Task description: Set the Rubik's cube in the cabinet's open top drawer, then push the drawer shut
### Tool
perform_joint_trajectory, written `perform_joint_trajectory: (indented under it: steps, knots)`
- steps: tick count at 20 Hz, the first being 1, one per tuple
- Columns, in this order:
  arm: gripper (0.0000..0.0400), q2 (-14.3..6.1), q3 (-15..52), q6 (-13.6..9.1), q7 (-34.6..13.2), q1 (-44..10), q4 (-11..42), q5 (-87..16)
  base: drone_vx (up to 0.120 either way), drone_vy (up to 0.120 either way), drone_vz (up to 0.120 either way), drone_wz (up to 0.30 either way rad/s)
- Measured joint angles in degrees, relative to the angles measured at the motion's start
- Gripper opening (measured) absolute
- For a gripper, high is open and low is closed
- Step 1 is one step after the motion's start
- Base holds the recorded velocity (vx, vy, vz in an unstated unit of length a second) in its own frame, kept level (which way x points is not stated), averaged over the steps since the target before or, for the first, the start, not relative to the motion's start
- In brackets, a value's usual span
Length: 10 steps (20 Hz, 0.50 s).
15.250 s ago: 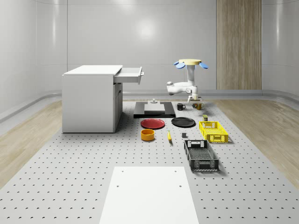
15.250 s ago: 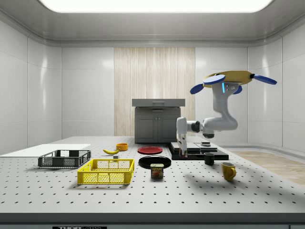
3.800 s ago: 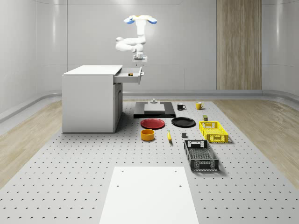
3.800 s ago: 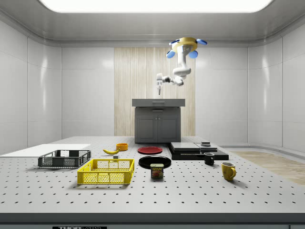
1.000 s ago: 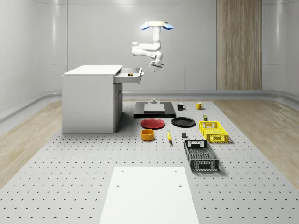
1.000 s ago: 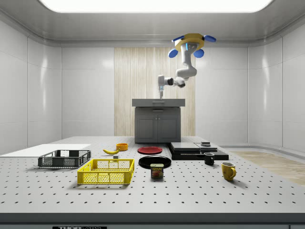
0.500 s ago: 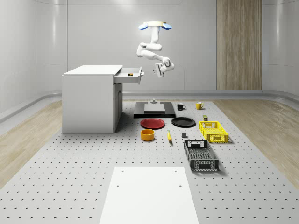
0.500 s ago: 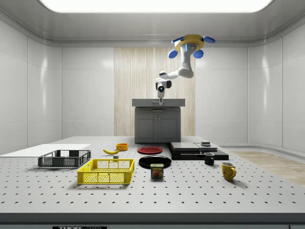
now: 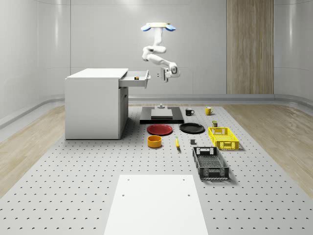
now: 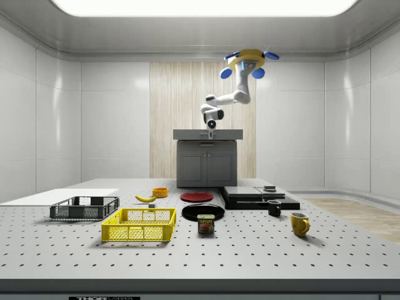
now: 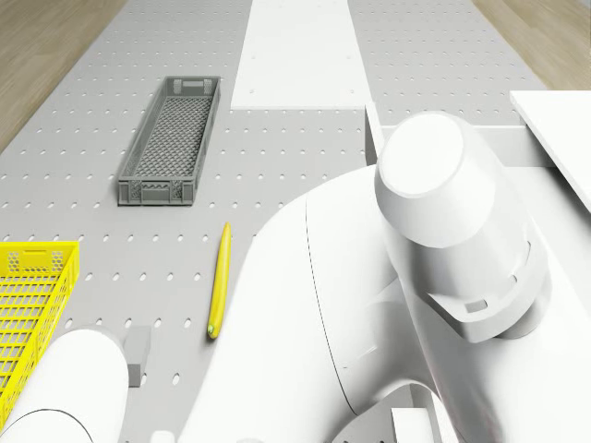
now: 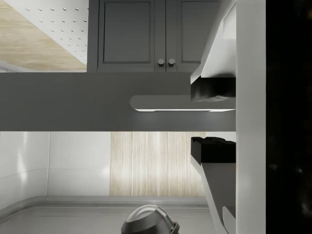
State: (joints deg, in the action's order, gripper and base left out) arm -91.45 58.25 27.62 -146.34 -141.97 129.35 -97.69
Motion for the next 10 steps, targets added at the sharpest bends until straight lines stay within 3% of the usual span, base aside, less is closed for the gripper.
perform_joint_trajectory:
  steps: [10]
  knots:
    - [0.0105,-0.4,-0.8,-0.3,-0.7,-1.7,-1.1,1.2,0.000,-0.112,0.000,0.000]
